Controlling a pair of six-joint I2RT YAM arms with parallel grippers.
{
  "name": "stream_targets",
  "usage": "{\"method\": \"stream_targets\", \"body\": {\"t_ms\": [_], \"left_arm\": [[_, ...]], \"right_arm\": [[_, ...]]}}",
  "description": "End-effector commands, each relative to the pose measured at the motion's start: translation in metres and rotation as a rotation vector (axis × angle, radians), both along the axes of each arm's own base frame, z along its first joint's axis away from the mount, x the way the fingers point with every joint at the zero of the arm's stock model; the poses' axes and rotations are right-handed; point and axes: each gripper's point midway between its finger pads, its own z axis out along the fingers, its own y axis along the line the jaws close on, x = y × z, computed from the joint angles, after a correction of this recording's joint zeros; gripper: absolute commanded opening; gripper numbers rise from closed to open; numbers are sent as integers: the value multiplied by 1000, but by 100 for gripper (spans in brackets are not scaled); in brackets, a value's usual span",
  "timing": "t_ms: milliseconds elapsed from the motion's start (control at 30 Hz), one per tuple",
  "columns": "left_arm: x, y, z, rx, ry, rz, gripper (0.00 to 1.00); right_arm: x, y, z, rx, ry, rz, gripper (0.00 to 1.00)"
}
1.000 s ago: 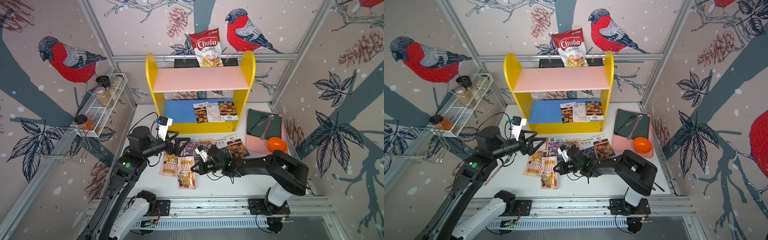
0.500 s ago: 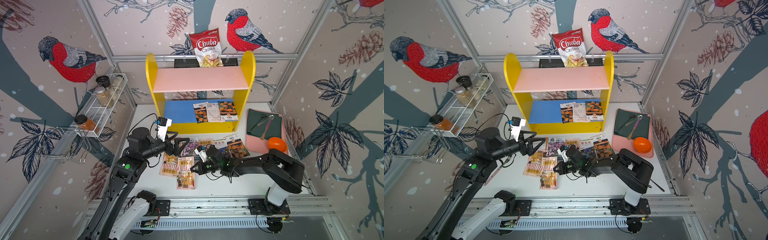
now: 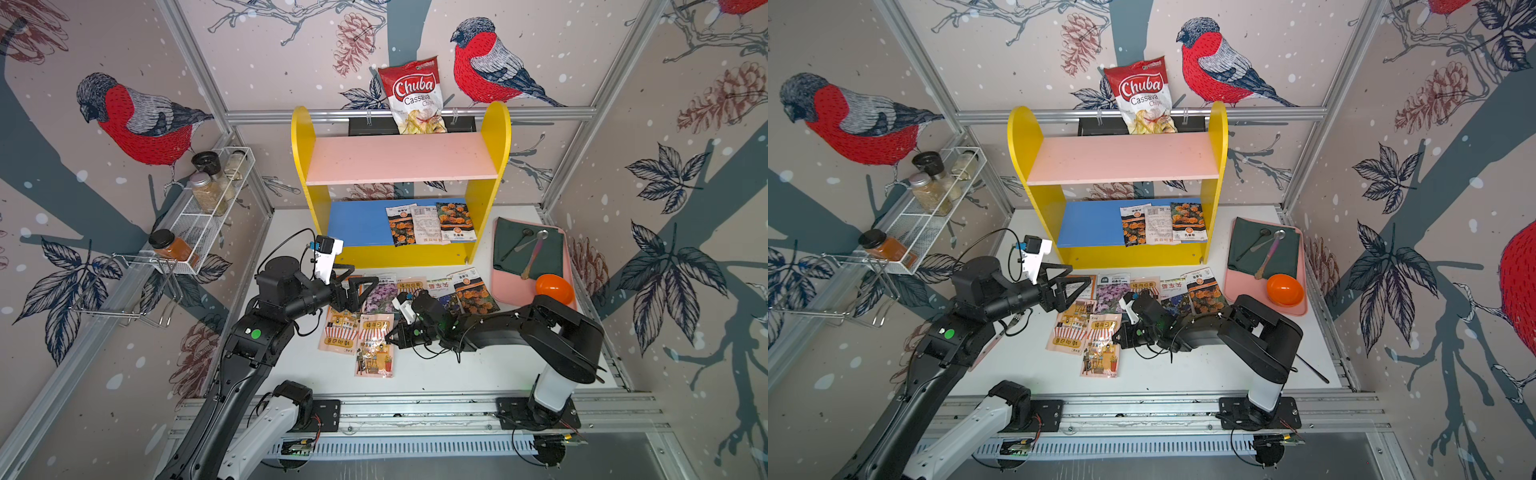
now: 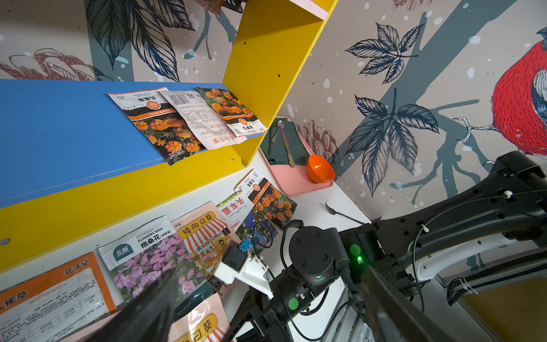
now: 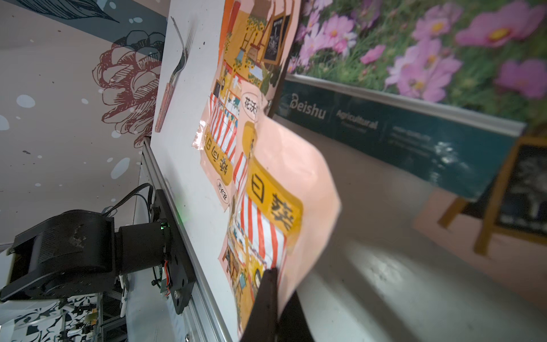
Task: Take the seed bag off the shelf
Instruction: Place the seed packet at the center of the board.
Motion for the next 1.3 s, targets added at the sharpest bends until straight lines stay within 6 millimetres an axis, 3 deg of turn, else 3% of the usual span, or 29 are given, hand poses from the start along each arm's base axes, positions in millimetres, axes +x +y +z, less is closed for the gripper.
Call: {"method": "stream_targets", "body": {"t_ms": [0, 100, 267, 433, 567, 800, 1000, 1267], "left_arm": [[3, -1, 4, -3, -34, -9, 96], [3, -2, 5, -8, -35, -8, 96], [5, -1, 4, -12, -38, 0, 96], [6, -1, 5, -14, -45, 7, 96], [13, 0, 8, -26, -51, 32, 96], [52, 0, -1, -107, 38, 148, 96], [85, -11, -11, -195, 147, 179, 95], [127, -26, -54, -264, 353, 236, 93]], "right_arm": [[3, -5, -3, -27, -11, -1, 12], [3, -4, -5, -40, -13, 7, 28], [3, -4, -5, -48, -16, 9, 42], [8, -7, -6, -86, -36, 2, 63], [11, -11, 2, -100, -64, -2, 75], [14, -26, 48, -36, -180, -17, 99], [22, -64, 90, 2, -277, -105, 100], [36, -124, 162, 113, -433, -264, 100]]}}
